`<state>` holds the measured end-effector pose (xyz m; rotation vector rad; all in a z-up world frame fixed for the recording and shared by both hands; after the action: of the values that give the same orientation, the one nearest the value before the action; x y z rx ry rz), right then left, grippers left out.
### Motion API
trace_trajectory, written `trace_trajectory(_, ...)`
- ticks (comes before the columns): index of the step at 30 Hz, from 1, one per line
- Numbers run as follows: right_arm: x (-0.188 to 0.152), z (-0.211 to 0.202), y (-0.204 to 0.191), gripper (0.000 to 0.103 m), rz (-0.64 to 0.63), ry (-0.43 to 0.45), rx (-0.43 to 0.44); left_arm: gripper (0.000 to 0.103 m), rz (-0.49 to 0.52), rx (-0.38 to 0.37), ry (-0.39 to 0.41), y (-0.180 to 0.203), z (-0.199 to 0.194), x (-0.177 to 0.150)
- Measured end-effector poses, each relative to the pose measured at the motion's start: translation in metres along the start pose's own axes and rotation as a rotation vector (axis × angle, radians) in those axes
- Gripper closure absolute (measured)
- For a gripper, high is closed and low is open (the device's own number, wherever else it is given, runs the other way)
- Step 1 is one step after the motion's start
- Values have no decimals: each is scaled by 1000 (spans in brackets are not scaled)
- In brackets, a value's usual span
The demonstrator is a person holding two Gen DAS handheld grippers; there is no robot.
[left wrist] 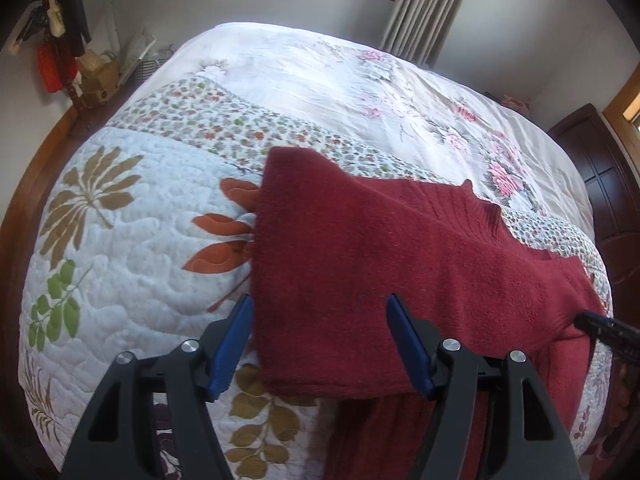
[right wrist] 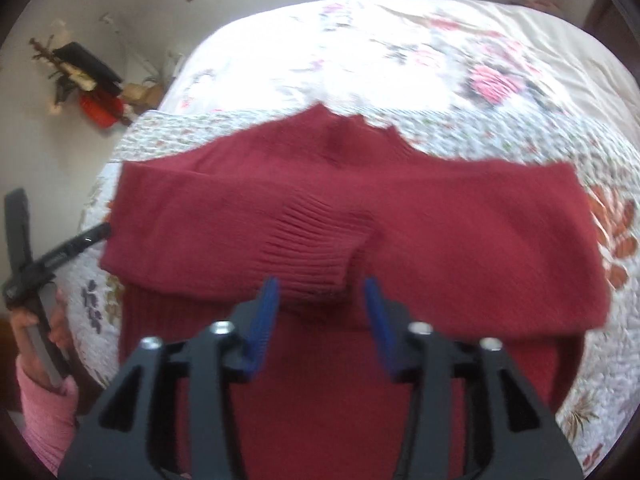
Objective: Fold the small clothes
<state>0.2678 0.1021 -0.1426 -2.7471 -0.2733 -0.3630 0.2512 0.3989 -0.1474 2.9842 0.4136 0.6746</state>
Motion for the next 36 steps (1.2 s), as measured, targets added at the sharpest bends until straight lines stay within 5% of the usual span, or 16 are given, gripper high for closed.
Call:
trace_trajectory(6, -6, -8, 37, 44, 148, 16, 70, 33, 17, 0, 4, 14, -2, 2)
trace_trajectory(12, 16, 13, 26, 46, 140, -42, 143, 31, 13, 6, 16, 18, -8, 3)
trace_trajectory(16, 23, 35, 9, 60, 144, -93, 211, 29, 6, 8, 19, 16, -13, 1)
trace_trajectory(18, 27, 38, 2, 87, 142, -96, 229, 28, -2, 18, 20, 12, -15, -1)
trace_trajectory(20, 31, 35, -2, 96, 162, -96, 281, 28, -16, 21, 20, 8, -16, -2)
trace_trajectory(26, 42, -6, 0, 97, 134, -1, 323, 28, -51, 29, 27, 0, -19, 2)
trace_trajectory(36, 46, -70, 68, 97, 189, 152, 217, 28, -6, 37, 20, 28, -7, 4)
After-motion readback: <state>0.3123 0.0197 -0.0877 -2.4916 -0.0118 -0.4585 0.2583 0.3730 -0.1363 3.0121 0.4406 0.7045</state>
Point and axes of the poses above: each gripper's, at about its wrist camera, not at the fingertips, and z roughly the way its jaws point, y to its right, x to its top, the point moved 8 cm from there along z, roughly the way its jaws point, and after that the axes turned 2 degrees about x, right-handed, at the moved point
